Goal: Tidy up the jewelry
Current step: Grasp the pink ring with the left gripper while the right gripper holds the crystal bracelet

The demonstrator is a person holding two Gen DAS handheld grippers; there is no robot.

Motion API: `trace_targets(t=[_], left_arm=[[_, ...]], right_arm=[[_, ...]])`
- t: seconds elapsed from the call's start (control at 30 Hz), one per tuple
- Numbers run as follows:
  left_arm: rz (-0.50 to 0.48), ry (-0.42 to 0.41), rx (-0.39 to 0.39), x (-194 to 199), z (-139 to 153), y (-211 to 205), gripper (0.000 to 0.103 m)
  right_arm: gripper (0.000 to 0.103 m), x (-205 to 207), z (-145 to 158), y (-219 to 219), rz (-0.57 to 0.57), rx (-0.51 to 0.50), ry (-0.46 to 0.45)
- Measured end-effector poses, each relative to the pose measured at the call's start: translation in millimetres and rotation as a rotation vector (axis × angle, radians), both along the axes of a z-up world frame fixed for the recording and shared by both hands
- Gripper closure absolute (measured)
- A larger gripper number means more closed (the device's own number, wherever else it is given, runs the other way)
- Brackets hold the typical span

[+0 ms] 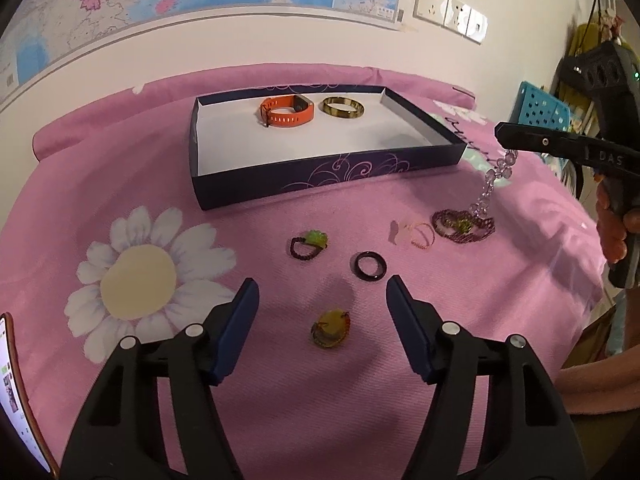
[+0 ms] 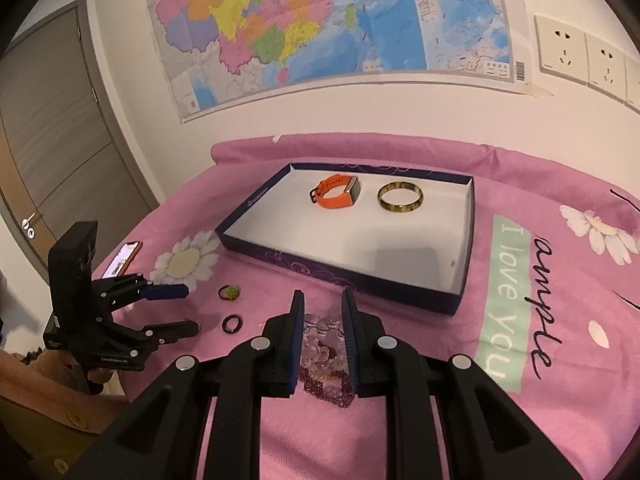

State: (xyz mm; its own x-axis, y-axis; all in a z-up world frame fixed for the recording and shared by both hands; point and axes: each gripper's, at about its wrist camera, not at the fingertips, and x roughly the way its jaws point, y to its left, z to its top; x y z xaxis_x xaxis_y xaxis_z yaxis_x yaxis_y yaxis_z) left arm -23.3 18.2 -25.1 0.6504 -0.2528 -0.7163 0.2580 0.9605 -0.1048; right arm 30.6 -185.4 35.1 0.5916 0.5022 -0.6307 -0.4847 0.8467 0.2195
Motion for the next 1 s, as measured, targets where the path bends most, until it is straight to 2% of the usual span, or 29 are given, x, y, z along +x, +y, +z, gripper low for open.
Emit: trace_targets(t=[0.17, 0.37, 0.57, 0.67, 0.73, 0.8, 0.83, 1.0], left_arm=[[-0.055, -0.024, -0.013, -4, 6, -13, 0.039], [-0.129, -0.054, 0.046, 11, 8, -49, 0.044], [-0.163, -0.009, 0.073, 41, -2, -69, 0.055], [-0.176, 0.018, 0.084, 48, -7, -74, 0.064], [-0.189, 0.044, 0.079, 53, -12, -76, 0.072], [-0.186, 0.048, 0.073, 54, -13, -76, 0.075], [-0.187, 0.049, 0.066, 55, -13, -75, 0.081], [-0.187, 0.055, 0.04, 55, -13, -72, 0.089]], right_arm=[[0.086, 4, 1, -3, -0.015, 0.0, -0.003], [0.086, 5, 0, -2, -0.018, 0.006, 0.0], [0.086, 9, -4, -5, -0.02, 0.016, 0.016], [0.086, 10, -7, -5, -0.019, 0.015, 0.022], [0.086, 11, -9, -5, -0.019, 0.016, 0.026], [0.086, 12, -9, -5, -0.02, 0.019, 0.028], [0.086, 13, -10, -5, -0.021, 0.021, 0.028], [0.086, 16, -9, -4, -0.021, 0.023, 0.024]])
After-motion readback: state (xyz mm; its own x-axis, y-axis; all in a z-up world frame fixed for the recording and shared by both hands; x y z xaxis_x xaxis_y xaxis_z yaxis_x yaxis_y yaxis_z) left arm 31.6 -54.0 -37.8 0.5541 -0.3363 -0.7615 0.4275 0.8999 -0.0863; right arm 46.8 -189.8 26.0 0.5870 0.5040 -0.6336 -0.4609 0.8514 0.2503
